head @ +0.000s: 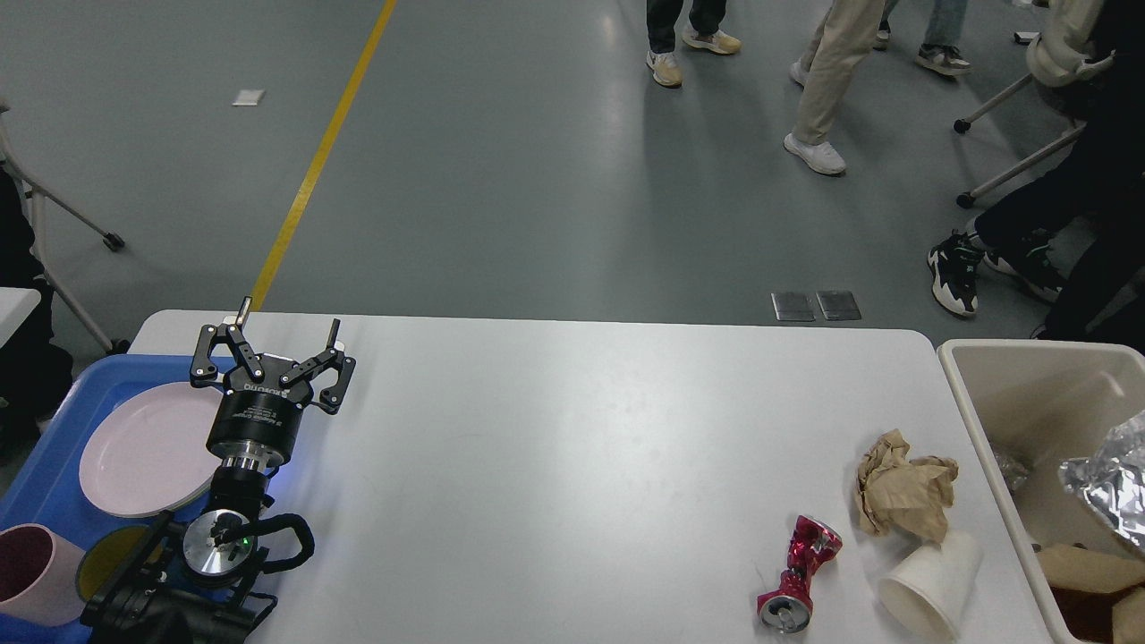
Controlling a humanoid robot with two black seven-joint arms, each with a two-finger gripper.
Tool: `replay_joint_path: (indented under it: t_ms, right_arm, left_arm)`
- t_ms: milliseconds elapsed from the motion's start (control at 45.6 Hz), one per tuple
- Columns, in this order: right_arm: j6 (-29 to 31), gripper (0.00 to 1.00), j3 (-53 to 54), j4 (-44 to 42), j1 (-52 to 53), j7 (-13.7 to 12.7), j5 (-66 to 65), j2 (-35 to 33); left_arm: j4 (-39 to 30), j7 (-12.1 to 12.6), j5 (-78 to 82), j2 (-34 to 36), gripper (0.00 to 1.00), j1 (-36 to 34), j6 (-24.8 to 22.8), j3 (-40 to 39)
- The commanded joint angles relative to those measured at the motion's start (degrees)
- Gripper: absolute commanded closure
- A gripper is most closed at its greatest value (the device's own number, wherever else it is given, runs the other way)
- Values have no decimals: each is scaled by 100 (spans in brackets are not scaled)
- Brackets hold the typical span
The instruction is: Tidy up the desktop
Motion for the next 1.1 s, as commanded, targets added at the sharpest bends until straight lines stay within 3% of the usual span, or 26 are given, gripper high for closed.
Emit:
replay_joint_path:
  t_ms: [0,175,570,592,635,723,745,1074]
  right_arm:
    - [-555,100,799,-1146,-1249,-133,17,727]
    - [-582,100,1292,-2386,-2138,-204,43,1493]
    - [-599,100,1301,-2457,-2226,-213,43,1660]
    - [-617,97,1293,-2457,-2227,-213,43,1661]
    - [-669,77,1293,-2457,-2227,-213,43,1687]
    - [-897,12,1275,-2457,-2209,-204,34,1669]
    - [-968,0,1275,-2466,-2200,-195,34,1669]
    - [-1056,0,1293,-2396,-2121,-195,34,1599]
  left_arm:
    - [-1,0,-6,0,3,-1,-1,0]
    - [-1,0,3,0,3,-1,-10,0]
    - [-1,0,3,0,3,-1,-1,0]
    - [-1,0,3,0,3,-1,-1,0]
    - [-1,0,3,0,3,-1,-1,0]
    - [-1,0,3,0,3,-1,-10,0]
    - [-1,0,-6,0,3,-1,-1,0]
    - [-1,0,3,0,3,-1,-10,0]
